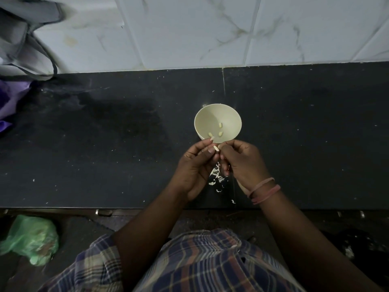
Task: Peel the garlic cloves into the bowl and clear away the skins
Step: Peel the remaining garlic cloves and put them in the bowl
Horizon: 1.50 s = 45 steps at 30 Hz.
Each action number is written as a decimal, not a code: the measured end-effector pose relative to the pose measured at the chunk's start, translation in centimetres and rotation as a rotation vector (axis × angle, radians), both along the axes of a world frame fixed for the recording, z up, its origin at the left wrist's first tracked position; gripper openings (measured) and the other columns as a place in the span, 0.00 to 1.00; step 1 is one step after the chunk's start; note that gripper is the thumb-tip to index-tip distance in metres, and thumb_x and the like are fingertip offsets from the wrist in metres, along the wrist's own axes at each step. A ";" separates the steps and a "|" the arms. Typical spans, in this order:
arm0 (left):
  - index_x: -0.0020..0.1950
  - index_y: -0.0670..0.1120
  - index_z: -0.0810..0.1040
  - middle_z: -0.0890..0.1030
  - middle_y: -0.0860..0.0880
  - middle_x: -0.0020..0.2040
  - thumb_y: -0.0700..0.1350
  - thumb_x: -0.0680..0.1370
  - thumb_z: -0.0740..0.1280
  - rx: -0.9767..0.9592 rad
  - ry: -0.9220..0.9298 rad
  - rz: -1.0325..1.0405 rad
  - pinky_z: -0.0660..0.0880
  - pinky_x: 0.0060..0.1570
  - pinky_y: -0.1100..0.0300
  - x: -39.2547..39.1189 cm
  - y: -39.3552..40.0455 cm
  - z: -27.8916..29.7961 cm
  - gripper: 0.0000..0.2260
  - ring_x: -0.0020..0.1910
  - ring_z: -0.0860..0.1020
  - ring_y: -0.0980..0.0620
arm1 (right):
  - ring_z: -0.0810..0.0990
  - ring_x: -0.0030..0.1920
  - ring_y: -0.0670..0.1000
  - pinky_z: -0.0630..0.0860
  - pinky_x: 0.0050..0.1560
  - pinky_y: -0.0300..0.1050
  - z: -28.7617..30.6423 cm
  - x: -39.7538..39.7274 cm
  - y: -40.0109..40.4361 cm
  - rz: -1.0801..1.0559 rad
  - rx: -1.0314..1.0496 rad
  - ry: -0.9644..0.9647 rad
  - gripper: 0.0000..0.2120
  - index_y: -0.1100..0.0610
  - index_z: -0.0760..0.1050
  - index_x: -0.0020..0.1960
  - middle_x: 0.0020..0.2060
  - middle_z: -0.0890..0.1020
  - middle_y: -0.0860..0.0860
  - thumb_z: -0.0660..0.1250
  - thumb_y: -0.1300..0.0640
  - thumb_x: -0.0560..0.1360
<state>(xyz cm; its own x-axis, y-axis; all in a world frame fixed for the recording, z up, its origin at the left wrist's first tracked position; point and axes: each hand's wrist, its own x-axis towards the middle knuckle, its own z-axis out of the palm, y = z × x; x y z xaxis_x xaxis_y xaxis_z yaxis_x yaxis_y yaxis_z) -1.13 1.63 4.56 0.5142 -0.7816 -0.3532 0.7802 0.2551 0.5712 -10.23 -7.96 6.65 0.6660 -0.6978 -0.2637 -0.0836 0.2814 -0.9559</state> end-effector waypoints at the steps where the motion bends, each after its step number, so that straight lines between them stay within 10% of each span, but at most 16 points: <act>1: 0.60 0.39 0.78 0.84 0.43 0.52 0.33 0.75 0.67 -0.014 0.037 0.000 0.81 0.48 0.65 0.0 -0.1 -0.1 0.14 0.46 0.84 0.53 | 0.68 0.23 0.50 0.65 0.25 0.42 0.0 0.1 0.0 -0.011 0.031 -0.015 0.08 0.67 0.76 0.43 0.28 0.73 0.56 0.64 0.64 0.78; 9: 0.58 0.40 0.79 0.83 0.44 0.53 0.32 0.78 0.64 -0.025 0.134 0.023 0.81 0.48 0.66 0.1 -0.5 0.0 0.11 0.46 0.84 0.54 | 0.72 0.29 0.52 0.68 0.30 0.44 -0.1 -0.1 -0.1 -0.061 0.053 -0.046 0.07 0.62 0.74 0.48 0.34 0.75 0.56 0.58 0.64 0.77; 16: 0.55 0.41 0.80 0.84 0.44 0.50 0.32 0.78 0.65 0.010 0.146 0.051 0.81 0.45 0.65 0.0 -1.0 -0.1 0.09 0.44 0.84 0.53 | 0.80 0.44 0.48 0.77 0.47 0.37 -0.6 -0.2 0.5 -0.043 -0.383 -0.042 0.16 0.57 0.75 0.58 0.46 0.82 0.53 0.70 0.69 0.73; 31: 0.52 0.38 0.80 0.83 0.43 0.44 0.30 0.78 0.67 0.366 0.030 0.112 0.82 0.41 0.64 1.0 -0.4 -2.4 0.06 0.41 0.82 0.52 | 0.80 0.34 0.47 0.77 0.34 0.39 -1.7 0.7 -0.8 -0.245 0.125 -0.076 0.07 0.60 0.76 0.48 0.37 0.83 0.55 0.68 0.70 0.76; 45: 0.54 0.35 0.78 0.82 0.41 0.43 0.29 0.79 0.64 0.469 -0.033 0.047 0.82 0.39 0.63 1.3 -1.7 -2.7 0.07 0.40 0.82 0.50 | 0.77 0.31 0.43 0.75 0.34 0.37 -2.3 1.5 -1.7 -0.144 -0.239 0.178 0.09 0.56 0.67 0.47 0.38 0.77 0.55 0.63 0.68 0.79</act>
<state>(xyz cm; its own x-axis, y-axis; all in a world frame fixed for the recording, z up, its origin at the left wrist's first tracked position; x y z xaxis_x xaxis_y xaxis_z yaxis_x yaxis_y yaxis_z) 0.15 -0.07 1.85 0.5619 -0.5175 -0.6453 0.7534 -0.0018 0.6575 -8.75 -9.69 4.31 0.5144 -0.8375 -0.1845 -0.2312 0.0717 -0.9703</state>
